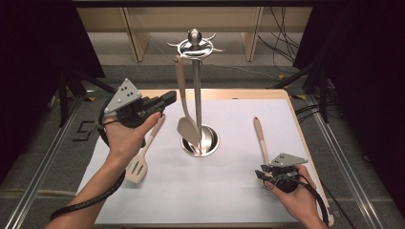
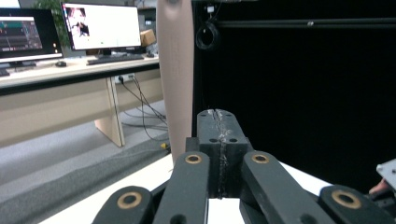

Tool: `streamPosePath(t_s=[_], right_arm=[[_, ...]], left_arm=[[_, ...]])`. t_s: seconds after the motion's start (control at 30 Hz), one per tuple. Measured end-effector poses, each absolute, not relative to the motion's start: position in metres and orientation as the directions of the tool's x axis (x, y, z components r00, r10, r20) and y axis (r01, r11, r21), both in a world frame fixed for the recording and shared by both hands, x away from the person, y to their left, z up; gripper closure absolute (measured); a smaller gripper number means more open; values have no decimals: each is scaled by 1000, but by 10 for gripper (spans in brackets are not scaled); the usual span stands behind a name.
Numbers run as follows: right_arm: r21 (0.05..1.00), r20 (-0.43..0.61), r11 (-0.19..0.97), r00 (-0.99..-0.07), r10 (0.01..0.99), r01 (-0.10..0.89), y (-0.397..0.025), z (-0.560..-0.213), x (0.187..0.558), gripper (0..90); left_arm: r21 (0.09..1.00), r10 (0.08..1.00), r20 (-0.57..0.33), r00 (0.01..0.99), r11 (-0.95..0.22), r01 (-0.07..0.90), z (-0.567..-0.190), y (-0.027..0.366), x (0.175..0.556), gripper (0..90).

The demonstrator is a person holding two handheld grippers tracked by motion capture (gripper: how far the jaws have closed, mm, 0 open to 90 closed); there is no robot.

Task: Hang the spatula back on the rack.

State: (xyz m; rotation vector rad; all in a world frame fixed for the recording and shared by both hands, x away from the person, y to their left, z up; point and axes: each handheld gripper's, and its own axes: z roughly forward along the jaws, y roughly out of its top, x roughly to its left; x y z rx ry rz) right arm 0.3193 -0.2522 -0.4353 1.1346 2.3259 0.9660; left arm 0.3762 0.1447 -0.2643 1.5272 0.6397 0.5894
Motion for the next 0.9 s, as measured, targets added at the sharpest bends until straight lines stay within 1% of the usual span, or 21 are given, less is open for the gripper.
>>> streamPosePath(t_s=[0.17,0.4,0.6,0.73,0.8,0.9], right_arm=[[720,-26,430,-598,801,545,-251,-436,318,680],[717,-35,443,-606,795,539,-252,-435,319,680],[717,-34,442,-607,794,538,-253,-435,319,680],[717,-34,443,-607,794,538,-253,-435,319,680],[715,-36,446,-609,793,539,-253,-436,319,680],[717,-32,442,-607,794,540,-253,-436,319,680]], left_arm=[[1000,716,-11,698,12,3,-247,145,380,893],[999,718,5,696,21,-30,-231,135,384,893],[999,719,15,695,19,-41,-225,126,389,893],[999,731,7,682,30,-42,-223,126,393,893],[998,739,-22,673,56,-28,-222,126,394,893],[998,745,-14,667,53,-38,-221,128,395,893]])
